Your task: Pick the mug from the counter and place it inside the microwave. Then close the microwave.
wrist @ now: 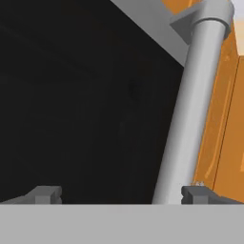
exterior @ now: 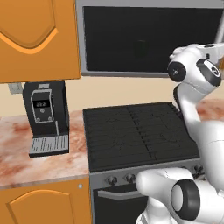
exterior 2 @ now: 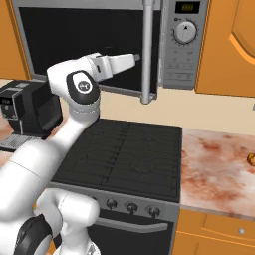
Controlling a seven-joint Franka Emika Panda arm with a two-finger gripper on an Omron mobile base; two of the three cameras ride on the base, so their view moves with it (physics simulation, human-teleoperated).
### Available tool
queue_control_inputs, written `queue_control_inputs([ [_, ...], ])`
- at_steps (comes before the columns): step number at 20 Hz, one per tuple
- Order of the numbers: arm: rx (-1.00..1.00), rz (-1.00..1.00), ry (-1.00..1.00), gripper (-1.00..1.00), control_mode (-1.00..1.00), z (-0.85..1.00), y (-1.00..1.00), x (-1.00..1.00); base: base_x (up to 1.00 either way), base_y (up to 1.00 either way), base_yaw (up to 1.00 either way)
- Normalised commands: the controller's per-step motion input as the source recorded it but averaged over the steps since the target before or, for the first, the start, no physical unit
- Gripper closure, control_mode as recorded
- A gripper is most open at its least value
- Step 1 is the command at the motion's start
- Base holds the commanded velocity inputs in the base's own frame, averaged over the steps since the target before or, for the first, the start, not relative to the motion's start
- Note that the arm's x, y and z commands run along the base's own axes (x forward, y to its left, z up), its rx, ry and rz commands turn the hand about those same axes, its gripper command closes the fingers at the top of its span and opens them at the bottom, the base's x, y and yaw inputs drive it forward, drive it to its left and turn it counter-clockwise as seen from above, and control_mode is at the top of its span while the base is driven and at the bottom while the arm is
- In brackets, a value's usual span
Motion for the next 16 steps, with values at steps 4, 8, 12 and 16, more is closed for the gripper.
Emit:
queue_control_inputs([
  [4, 0.00, 0.02, 0.00, -1.00, -1.00, 0.04, -0.15, 0.41, 0.00, 0.00, 0.00],
  [8, 0.00, 0.02, 0.00, -1.00, -1.00, 0.03, -0.16, 0.38, 0.00, 0.00, 0.00],
  [12, 0.00, 0.03, 0.00, -1.00, -1.00, 0.03, -0.16, 0.37, 0.00, 0.00, 0.00],
  [16, 0.00, 0.04, 0.00, -1.00, -1.00, 0.04, -0.14, 0.30, 0.00, 0.00, 0.00],
])
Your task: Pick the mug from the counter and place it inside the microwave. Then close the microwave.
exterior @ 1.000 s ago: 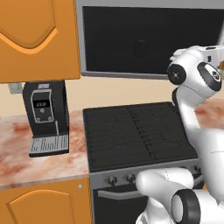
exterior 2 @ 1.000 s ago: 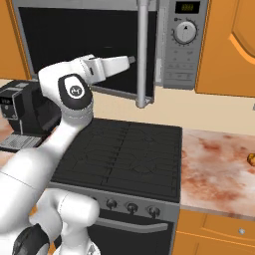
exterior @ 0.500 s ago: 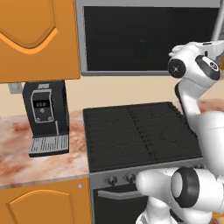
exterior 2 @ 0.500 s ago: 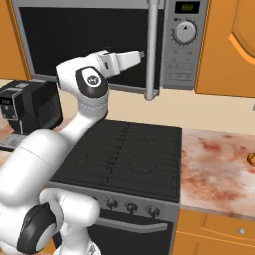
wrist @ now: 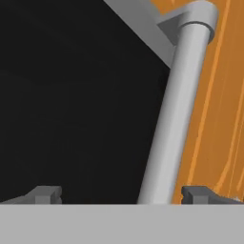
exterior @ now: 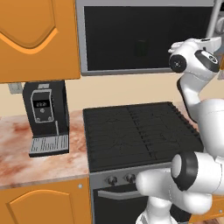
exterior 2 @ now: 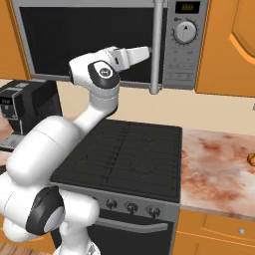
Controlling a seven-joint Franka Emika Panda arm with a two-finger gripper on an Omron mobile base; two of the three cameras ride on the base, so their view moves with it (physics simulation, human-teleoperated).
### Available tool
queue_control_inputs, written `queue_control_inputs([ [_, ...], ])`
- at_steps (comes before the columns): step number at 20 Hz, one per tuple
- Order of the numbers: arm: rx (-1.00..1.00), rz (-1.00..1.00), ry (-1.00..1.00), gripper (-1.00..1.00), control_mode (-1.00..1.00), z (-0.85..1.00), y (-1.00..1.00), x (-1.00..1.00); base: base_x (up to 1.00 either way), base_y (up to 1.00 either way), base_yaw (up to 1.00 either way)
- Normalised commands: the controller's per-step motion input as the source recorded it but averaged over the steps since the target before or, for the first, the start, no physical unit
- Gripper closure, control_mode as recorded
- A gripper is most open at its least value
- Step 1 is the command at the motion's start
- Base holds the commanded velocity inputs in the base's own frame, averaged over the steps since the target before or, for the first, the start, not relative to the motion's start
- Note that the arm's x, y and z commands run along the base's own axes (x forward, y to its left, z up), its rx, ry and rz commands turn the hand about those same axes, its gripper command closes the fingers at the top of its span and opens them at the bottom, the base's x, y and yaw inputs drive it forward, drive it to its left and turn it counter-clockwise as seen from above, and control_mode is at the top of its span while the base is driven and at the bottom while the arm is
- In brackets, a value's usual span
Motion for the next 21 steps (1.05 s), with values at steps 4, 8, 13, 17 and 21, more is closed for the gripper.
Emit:
queue_control_inputs([
  [4, 0.00, 0.05, 0.00, -1.00, -1.00, 0.06, -0.14, 0.28, 0.00, 0.00, 0.00],
  [8, 0.00, 0.05, 0.00, -1.00, -1.00, 0.03, -0.16, 0.33, 0.00, 0.00, 0.00],
  [13, 0.00, 0.05, 0.00, -1.00, -1.00, 0.03, -0.16, 0.30, 0.00, 0.00, 0.00],
  [17, 0.01, 0.05, 0.00, -1.00, -1.00, 0.05, -0.15, 0.28, 0.00, 0.00, 0.00],
  [21, 0.01, 0.05, 0.01, -1.00, -1.00, 0.02, -0.18, 0.36, 0.00, 0.00, 0.00],
])
